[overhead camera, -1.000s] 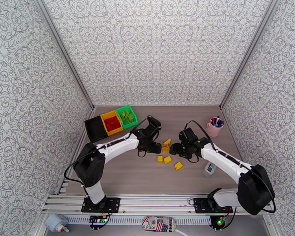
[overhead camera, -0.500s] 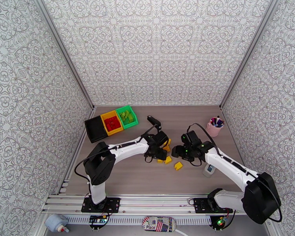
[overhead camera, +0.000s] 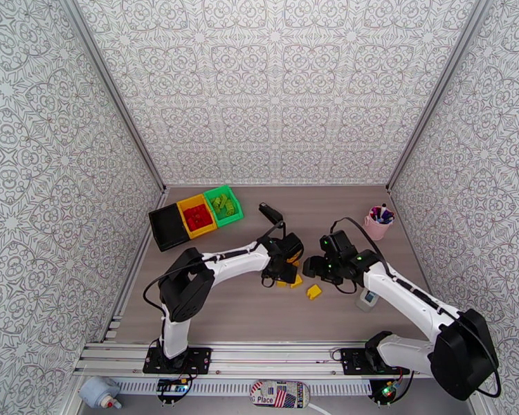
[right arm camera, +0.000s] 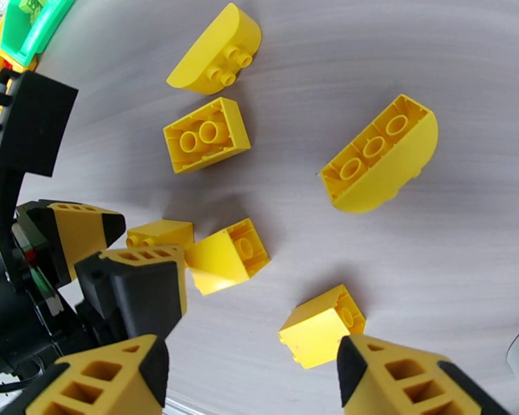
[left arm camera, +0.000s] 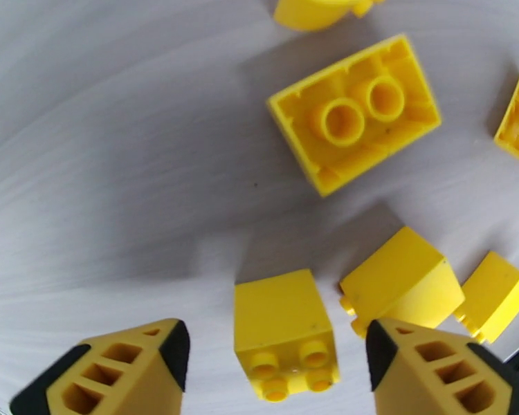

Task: Sort the legos into containers by color

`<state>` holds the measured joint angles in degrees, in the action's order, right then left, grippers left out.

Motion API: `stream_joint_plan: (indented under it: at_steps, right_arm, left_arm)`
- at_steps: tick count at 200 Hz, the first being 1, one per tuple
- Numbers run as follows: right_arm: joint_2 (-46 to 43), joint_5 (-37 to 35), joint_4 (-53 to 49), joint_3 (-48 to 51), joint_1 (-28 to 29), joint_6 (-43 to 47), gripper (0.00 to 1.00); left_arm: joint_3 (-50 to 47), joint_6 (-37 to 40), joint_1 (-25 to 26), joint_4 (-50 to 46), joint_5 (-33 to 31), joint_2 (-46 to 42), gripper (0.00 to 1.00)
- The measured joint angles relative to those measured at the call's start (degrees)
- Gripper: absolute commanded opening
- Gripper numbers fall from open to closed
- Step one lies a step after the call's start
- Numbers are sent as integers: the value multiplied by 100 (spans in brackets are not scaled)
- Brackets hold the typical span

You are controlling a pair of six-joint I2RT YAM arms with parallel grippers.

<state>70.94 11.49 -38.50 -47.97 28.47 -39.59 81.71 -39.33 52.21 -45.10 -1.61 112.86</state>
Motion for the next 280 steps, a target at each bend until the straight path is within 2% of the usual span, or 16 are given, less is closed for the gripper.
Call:
stream_joint_plan:
  at_steps: [27,80,122,152,190,216,250,280]
  right_arm:
    - [-57,0,-13,13,0,0,68]
    - [-66,2,-13,20,-4,0,68]
    - [-66,114,85,33,-4,-9,68]
    - [-35,498,544,177,55,-195,68]
    - [581,859,1202,-9,656,-463,68]
    - [1340,1045,1526,-686,1211,-590,66]
    - [2277,1266,1838,-1961,1790,-610,65]
    - [2636,1414,1904,-2494,1912,-603,65]
  left_arm:
    - [15,-26,-2,-2,-81,35,47]
    - [15,-74,-2,-98,-170,94,36]
    - [-225,-81,-74,-96,-236,-105,34]
    - [-686,-83,-455,-55,-179,-614,34]
    - [-1246,-79,-1440,177,44,-1541,33]
    - [-1537,-13,-2312,245,240,-2168,33]
    - [-1786,190,-3873,275,391,-2973,33]
    - [-1808,404,-5377,341,501,-3364,34]
